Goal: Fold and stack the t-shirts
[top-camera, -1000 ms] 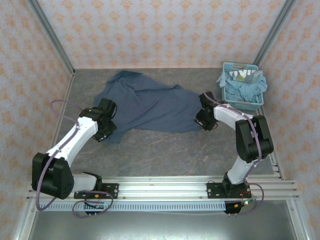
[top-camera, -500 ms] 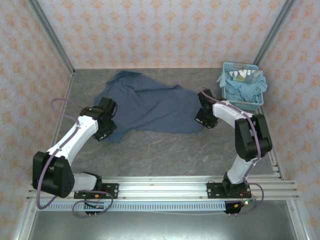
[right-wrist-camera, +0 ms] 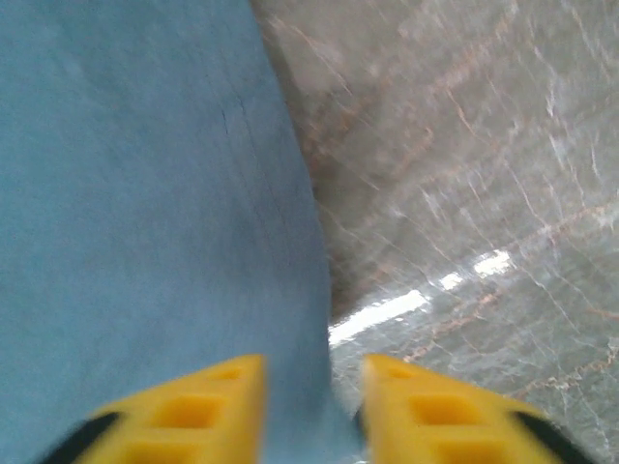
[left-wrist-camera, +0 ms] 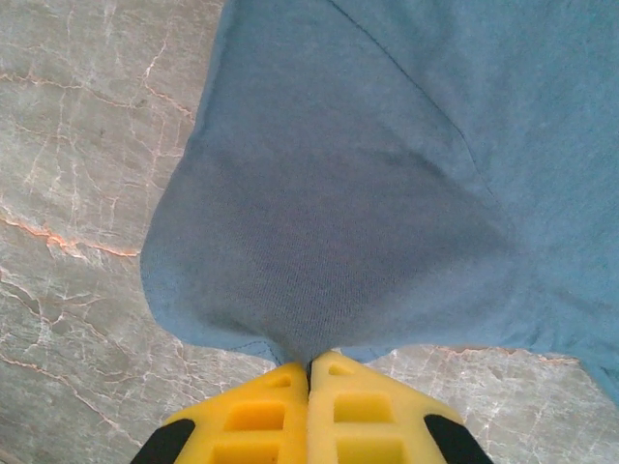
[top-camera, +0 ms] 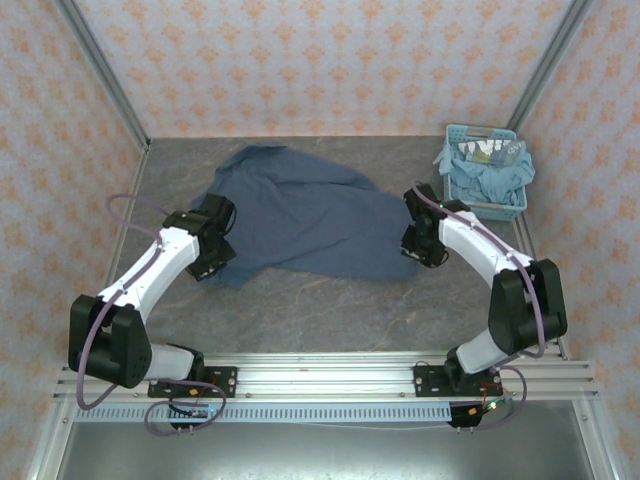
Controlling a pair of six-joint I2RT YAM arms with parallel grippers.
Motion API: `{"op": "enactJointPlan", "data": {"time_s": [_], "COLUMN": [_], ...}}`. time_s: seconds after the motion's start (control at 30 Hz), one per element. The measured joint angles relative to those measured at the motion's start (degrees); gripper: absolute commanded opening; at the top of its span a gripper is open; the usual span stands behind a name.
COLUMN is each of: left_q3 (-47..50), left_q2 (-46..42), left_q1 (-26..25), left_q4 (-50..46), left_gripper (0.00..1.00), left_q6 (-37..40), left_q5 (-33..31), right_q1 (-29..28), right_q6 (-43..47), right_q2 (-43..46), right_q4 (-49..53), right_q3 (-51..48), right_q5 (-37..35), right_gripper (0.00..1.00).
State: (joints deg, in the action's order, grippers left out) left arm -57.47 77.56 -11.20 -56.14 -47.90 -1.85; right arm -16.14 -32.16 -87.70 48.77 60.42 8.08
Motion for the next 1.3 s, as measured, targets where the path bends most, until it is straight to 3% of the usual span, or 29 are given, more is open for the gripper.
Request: {"op": "enactJointPlan", "data": {"time_s": [0.17, 0.37, 0.67, 0.77, 0.87, 1.0, 1.3], "left_q3": [-0.66, -0.72, -0.72, -0.72, -0.72, -0.79, -10.12], "left_q2": [0.02, -0.13, -0.13, -0.13, -0.13, -0.13, -0.15], "left_q1": [0.00, 0.00, 0.00, 0.00, 0.00, 0.00, 0.00], "left_q4": [-0.02, -0.02, 0.00, 0.20, 0.52, 1.49, 2.45], "left_gripper": [0.00, 0.00, 0.00, 0.00, 0.00, 0.00, 0.00], "left_q6": [0.76, 1.11, 1.46, 1.46, 1.49, 1.64, 2.08], "left_q5": [0.13, 0.42, 1.44, 1.55, 1.81, 2.75, 3.50], "right_q1": [0.44, -0.02, -0.44, -0.42, -0.26, -0.04, -0.48], "right_q6": [-2.97, -8.52, -12.28, -12.46, -12.50, -12.15, -6.19], "right_q2": [2.54, 7.48, 0.09, -2.43, -3.28, -3.45, -2.75], "right_q4": [0.09, -1.70, -10.27, -10.19, -8.02, -7.21, -8.70], "right_q3": [-3.23, -11.56, -12.41, -11.50, -10.84, -10.14, 8.81], "right_q5": [-0.11, 4.94, 8.50, 8.31, 7.37, 6.60, 5.40], "right_gripper": [0.57, 0.63, 0.62, 0.50, 0.21, 0.01, 0.00]}}
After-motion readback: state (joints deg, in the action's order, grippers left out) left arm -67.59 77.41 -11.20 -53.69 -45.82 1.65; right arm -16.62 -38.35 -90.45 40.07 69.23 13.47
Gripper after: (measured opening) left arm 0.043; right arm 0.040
